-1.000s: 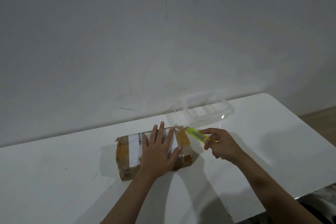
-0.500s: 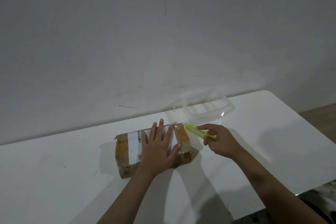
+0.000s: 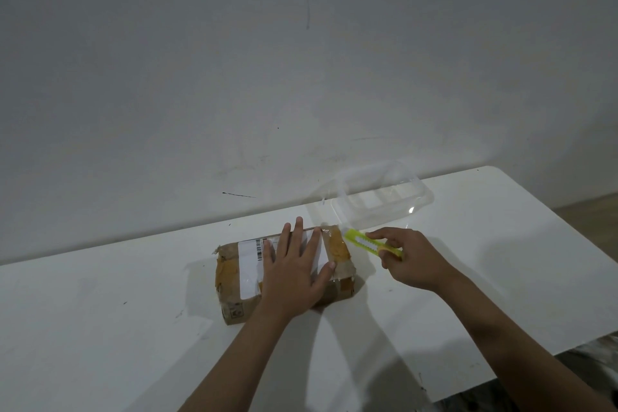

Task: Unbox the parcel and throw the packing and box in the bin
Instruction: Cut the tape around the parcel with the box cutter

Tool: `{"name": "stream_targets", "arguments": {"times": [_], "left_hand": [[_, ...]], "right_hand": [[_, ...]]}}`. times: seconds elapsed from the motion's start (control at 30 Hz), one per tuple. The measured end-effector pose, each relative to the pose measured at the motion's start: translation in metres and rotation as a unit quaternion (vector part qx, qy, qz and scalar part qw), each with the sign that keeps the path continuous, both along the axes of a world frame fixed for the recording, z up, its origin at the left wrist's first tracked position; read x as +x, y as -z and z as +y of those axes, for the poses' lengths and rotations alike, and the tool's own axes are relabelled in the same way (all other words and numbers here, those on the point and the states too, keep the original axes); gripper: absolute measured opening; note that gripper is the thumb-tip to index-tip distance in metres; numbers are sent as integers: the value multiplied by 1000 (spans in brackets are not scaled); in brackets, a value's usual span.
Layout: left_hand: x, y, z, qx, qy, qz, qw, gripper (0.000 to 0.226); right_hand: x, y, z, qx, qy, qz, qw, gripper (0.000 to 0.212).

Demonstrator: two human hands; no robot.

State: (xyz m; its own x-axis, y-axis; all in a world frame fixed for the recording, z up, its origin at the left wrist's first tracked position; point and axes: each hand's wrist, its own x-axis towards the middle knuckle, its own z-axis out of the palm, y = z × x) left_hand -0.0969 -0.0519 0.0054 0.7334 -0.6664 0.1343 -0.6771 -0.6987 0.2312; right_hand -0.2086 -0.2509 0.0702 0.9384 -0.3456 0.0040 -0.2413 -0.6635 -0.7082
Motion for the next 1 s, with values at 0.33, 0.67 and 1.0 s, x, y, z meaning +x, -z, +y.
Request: {"name": "stream_targets", "arguments": {"times": [0.33, 0.67, 1.0], "left_hand": [[1, 0, -1, -5, -2, -6, 1000, 72], [1, 2, -2, -14, -3, -16, 1000, 70], [1, 2, -2, -13, -2, -16, 1000, 72]], "right_hand": [[-14, 3, 1, -14, -14, 4, 1000, 34], [-25, 3, 3, 69, 9, 31, 997, 34], [-31, -2, 7, 125, 23, 53, 990, 33]]}}
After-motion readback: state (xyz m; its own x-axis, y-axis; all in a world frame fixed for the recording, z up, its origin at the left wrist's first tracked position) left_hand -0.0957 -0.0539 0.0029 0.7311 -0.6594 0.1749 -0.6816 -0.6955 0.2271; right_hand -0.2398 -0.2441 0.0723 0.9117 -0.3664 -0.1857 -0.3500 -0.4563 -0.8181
